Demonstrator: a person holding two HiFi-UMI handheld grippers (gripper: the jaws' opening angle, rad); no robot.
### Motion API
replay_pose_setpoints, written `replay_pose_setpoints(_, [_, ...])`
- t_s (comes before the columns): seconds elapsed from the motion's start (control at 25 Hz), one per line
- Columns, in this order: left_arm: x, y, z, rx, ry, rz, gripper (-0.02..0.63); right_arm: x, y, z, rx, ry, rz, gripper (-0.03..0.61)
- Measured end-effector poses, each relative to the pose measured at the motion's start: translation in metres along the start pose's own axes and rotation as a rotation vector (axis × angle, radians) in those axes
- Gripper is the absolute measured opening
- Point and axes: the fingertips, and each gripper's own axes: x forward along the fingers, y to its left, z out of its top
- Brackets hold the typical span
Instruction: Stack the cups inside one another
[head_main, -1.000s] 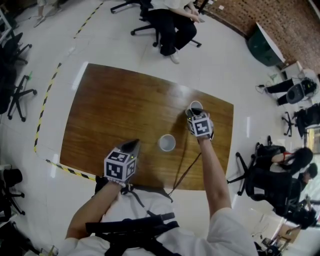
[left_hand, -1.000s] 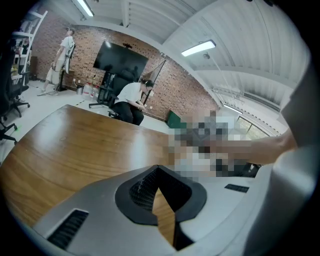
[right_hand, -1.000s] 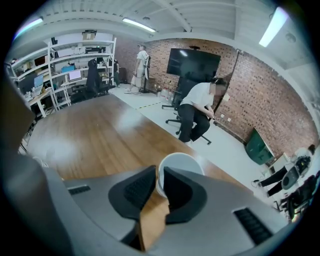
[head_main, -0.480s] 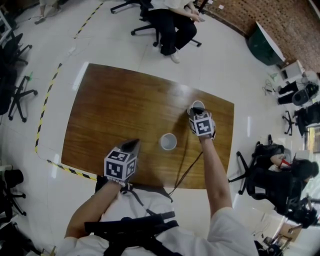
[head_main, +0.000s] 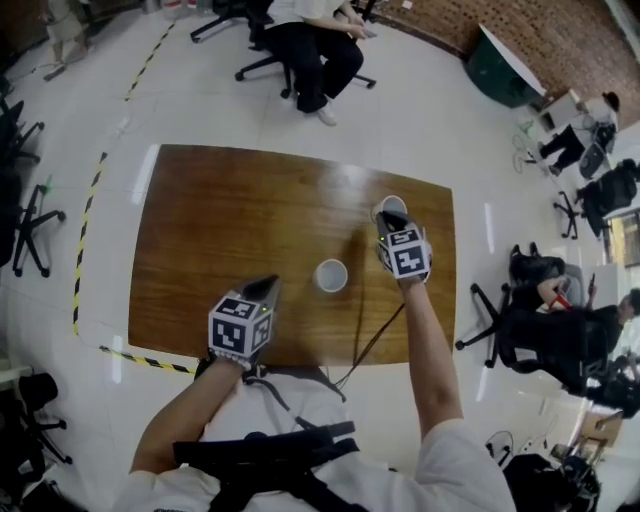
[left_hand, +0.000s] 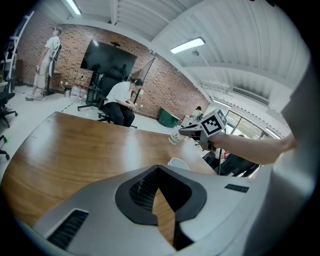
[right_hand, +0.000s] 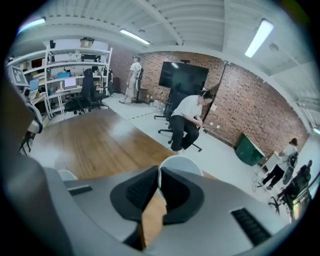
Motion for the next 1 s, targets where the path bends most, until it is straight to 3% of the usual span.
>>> replay_pose_setpoints(0.64, [-0.003, -0.032, 0.017, 0.111, 0.023, -0.144, -0.003, -0.118, 0.020, 0.018, 0.055, -0.113, -0.108, 0.032])
replay_pose_setpoints(1.0, [-0.011, -0.031, 0.013, 0.127, 0.034, -0.191, -0.003, -0.139, 0.058, 0.025, 0.092, -0.147, -0.097, 0.032])
